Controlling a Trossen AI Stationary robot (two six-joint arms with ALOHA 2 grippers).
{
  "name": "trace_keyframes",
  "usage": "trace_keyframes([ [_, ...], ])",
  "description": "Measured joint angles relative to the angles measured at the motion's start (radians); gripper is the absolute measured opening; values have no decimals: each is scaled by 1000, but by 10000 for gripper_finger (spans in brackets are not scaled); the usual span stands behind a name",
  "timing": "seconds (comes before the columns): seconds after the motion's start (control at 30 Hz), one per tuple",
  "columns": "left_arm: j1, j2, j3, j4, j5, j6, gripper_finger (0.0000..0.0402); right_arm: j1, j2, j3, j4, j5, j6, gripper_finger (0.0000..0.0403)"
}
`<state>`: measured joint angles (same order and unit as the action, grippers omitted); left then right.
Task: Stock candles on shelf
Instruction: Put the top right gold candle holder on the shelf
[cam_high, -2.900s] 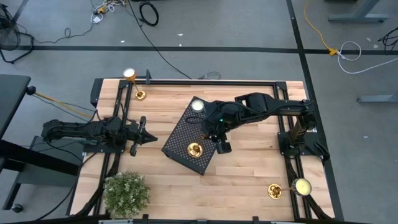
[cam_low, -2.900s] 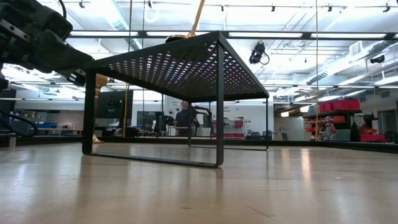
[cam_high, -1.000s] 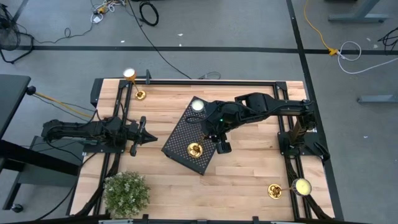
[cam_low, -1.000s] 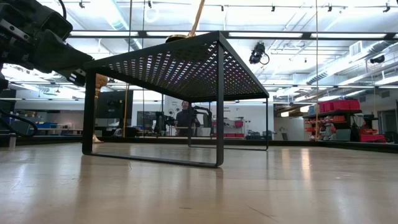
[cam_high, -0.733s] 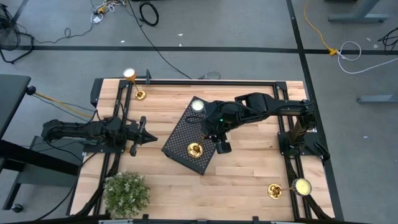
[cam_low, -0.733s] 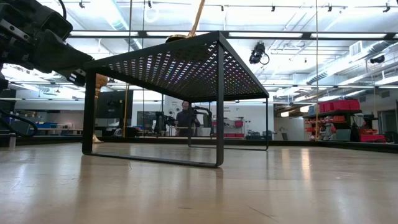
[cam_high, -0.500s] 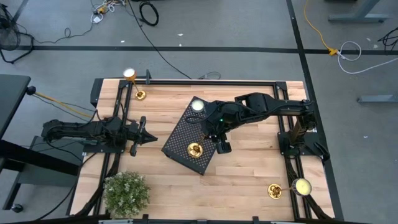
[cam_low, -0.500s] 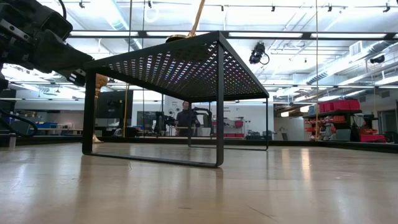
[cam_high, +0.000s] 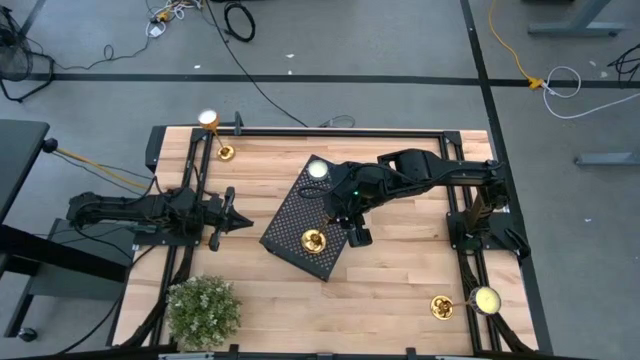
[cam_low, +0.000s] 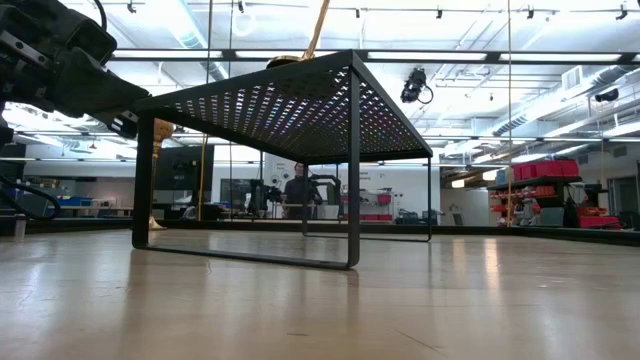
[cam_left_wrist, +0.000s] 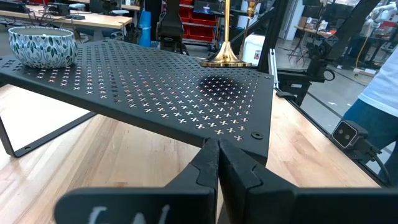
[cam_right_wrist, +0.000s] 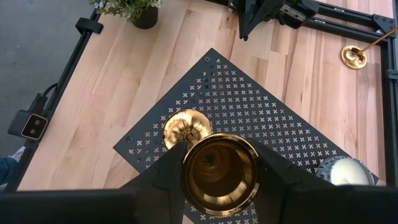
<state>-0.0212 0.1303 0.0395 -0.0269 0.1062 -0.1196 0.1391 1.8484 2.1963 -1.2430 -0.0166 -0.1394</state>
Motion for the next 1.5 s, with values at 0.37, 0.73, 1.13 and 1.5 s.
trace_keyframes([
  [0.37, 0, 0, 0, 0, 0, 0, 14, 0, 0, 0, 0, -12, 0, 133],
  [0.73, 0, 0, 0, 0, 0, 0, 14, 0, 0, 0, 9, -26, 0, 133],
  [1.13, 0, 0, 0, 0, 0, 0, 14, -1, 0, 0, 8, -27, 7, 133],
  [1.5, 0, 0, 0, 0, 0, 0, 14, -1, 0, 0, 1, -29, 2, 133],
])
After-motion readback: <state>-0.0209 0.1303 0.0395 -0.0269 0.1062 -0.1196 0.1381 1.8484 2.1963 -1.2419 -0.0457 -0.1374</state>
